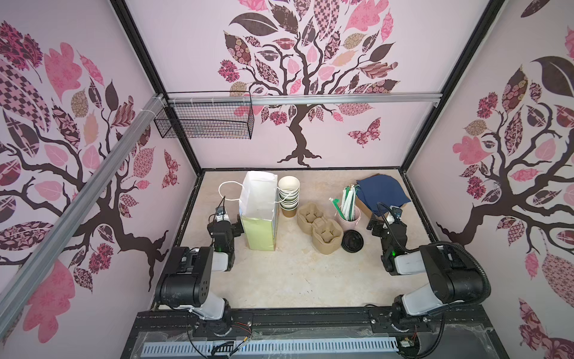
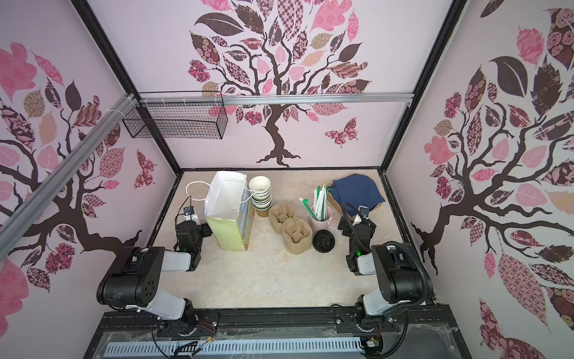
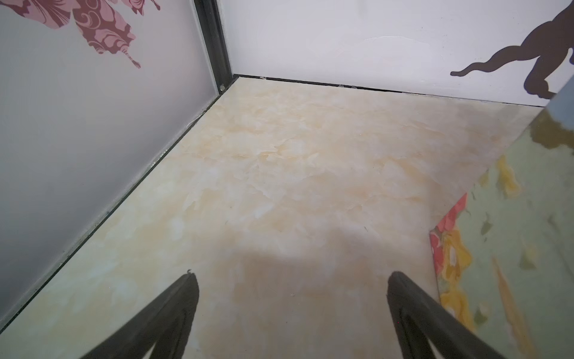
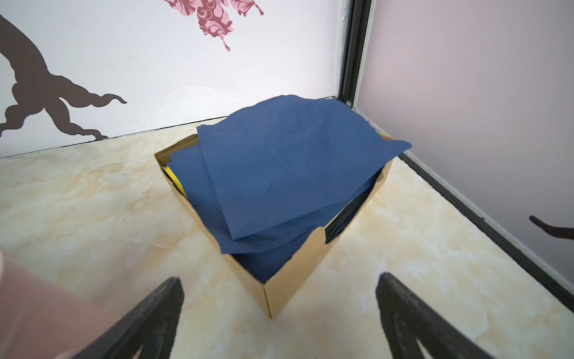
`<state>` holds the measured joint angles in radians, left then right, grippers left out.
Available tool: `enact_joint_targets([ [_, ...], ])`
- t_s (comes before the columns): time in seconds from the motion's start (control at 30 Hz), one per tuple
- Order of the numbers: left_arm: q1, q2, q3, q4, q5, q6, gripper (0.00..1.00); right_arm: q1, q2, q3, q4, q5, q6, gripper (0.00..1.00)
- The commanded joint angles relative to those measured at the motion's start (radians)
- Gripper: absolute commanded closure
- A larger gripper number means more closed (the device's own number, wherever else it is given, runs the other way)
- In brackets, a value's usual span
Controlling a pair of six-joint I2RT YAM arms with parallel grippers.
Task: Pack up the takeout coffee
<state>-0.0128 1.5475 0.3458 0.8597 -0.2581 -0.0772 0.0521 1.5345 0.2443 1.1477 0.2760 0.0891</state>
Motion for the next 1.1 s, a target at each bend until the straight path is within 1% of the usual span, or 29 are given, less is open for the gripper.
enact_joint_targets([
  [0.0,0.004,0.010,0.032,0.020,-0.003,0.011,0.02,0.008,0.019,0.027,0.023,0.009,0.000,0.00],
  [0.27,0.004,0.011,0.030,0.026,-0.004,0.011,0.02,0.008,0.018,0.027,0.026,0.009,0.000,0.00],
  [0.4,0.005,0.028,0.025,0.070,-0.003,0.012,0.02,0.008,0.021,0.027,0.030,0.009,-0.002,0.00],
  [0.57,0.005,0.013,0.033,0.024,-0.003,0.010,0.02,0.008,0.022,0.027,0.029,0.009,-0.002,0.00],
  [1.07,0.006,0.008,0.030,0.026,-0.001,0.007,0.02,0.008,0.015,0.024,0.029,0.005,0.004,0.00],
])
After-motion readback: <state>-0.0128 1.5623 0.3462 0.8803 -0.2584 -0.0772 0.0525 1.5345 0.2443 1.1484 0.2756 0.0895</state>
